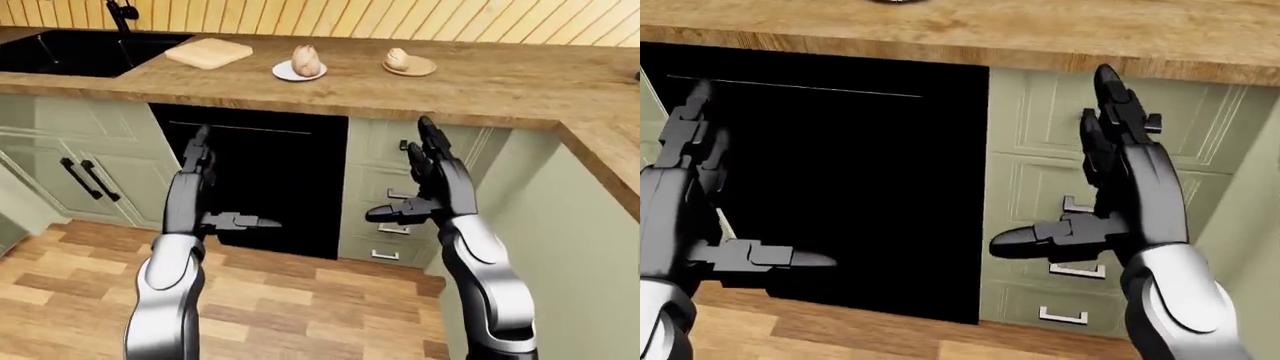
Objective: Place all breads on the cutting board.
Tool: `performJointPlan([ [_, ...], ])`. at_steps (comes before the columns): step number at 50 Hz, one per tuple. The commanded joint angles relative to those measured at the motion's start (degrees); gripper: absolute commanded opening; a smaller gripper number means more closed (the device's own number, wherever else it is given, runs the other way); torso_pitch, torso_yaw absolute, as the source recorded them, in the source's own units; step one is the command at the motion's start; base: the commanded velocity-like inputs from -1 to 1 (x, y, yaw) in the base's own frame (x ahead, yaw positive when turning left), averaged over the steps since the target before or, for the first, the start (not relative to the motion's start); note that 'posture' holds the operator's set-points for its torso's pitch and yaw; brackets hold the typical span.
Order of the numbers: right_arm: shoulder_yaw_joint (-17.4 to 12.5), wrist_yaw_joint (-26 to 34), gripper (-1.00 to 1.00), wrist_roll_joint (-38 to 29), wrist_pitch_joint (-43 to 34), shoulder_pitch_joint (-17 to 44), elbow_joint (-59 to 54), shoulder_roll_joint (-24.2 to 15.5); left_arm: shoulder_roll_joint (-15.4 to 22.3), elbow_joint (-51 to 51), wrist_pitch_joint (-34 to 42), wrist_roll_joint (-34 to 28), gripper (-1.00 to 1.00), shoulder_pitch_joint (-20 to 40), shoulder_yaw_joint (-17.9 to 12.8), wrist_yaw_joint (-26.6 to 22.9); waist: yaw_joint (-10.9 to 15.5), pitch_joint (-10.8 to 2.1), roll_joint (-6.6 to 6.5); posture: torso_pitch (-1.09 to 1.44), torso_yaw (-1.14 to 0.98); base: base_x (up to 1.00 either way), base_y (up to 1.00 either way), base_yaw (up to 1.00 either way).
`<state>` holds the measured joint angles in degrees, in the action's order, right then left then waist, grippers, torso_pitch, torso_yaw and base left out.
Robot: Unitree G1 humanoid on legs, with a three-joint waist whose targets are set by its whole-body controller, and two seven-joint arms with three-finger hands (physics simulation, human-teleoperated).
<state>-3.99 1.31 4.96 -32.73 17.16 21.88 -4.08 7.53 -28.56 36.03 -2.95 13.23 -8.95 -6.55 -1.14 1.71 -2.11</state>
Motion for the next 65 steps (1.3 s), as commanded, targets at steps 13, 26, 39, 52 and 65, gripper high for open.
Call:
performJointPlan([
  [13, -3.0, -1.7, 1.00, 1.6, -6.9, 8.9, 4.2, -3.7, 2.6, -3.0, 5.1, 1.4, 1.00, 9.5, 0.0, -0.4, 2.4, -0.70, 5.70, 0.00, 0.00, 0.35, -0.07, 0.00],
  [26, -2.8, -1.8, 1.00, 1.8, -8.6, 10.4, 5.7, -4.1, 4.1, -5.6, 8.7, 2.8, 1.00, 11.3, -1.2, -0.1, 0.7, -0.25, 1.79, 0.00, 0.00, 0.50, -0.06, 0.00],
  [39, -3.7, -2.3, 1.00, 2.9, -12.3, 12.3, 8.8, -4.9, 5.9, -8.8, 12.7, 4.4, 1.00, 13.2, -2.6, 0.3, 2.2, 0.06, -0.14, 0.00, 0.00, 0.51, 0.00, 0.00],
  [52, -5.1, -3.6, 1.00, 5.0, -15.2, 13.4, 11.1, -6.5, 6.6, -10.4, 15.5, 4.8, 1.00, 15.3, -2.5, 0.4, 1.1, 0.15, 4.43, 0.00, 0.00, 0.51, 0.00, 0.00],
  [65, -5.2, -4.7, 1.00, 5.5, -15.4, 13.5, 11.5, -6.6, 7.2, -11.3, 15.8, 6.9, 1.00, 15.0, -3.9, 0.8, 1.3, -0.19, -1.57, 0.00, 0.00, 0.47, 0.00, 0.00],
])
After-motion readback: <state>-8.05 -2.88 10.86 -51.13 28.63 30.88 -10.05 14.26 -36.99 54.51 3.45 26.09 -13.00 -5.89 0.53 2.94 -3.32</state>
